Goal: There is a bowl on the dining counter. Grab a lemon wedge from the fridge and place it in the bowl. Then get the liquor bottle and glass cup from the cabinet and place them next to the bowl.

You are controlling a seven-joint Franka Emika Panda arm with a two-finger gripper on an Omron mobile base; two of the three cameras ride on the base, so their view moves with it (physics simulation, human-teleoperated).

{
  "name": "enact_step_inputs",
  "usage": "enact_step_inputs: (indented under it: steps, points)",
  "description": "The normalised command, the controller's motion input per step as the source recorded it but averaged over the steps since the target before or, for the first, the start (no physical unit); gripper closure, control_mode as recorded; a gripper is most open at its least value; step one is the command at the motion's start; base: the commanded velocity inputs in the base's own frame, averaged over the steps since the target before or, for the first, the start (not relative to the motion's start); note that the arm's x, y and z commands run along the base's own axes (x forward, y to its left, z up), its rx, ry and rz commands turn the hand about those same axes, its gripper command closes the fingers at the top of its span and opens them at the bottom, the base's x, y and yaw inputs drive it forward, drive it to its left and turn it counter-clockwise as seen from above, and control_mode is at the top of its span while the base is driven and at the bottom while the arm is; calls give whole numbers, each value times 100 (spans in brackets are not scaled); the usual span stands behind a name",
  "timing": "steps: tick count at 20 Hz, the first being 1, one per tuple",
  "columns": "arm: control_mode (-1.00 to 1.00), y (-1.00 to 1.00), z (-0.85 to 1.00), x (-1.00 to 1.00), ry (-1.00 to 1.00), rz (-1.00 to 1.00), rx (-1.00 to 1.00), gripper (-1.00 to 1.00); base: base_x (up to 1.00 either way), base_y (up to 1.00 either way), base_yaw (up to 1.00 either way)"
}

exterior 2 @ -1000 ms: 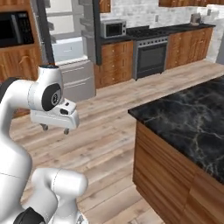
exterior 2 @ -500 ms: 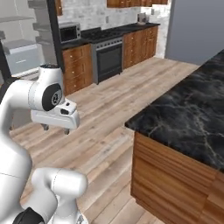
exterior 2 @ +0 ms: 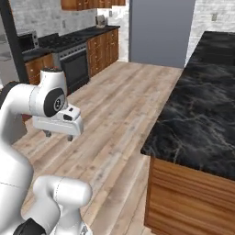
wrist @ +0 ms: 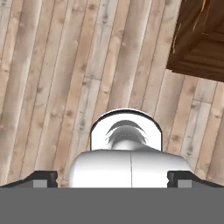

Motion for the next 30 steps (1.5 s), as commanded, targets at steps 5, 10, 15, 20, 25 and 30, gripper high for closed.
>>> enact_step_inputs:
  steps: [5, 10, 15, 20, 25, 30]
  points:
    - [100, 0, 0, 0, 0, 0, 0, -100, 100, 72, -41]
    - [100, 0, 0, 0, 0, 0, 0, -100, 100, 57, -36]
    - [100, 0, 0, 0, 0, 0, 0, -100, 100, 36, -17]
    - [100, 0, 0, 0, 0, 0, 0, -100, 100, 38, -8]
    - [100, 0, 0, 0, 0, 0, 0, -100, 100, 38, -4]
    - [100, 0, 0, 0, 0, 0, 0, -100, 100, 41, -1]
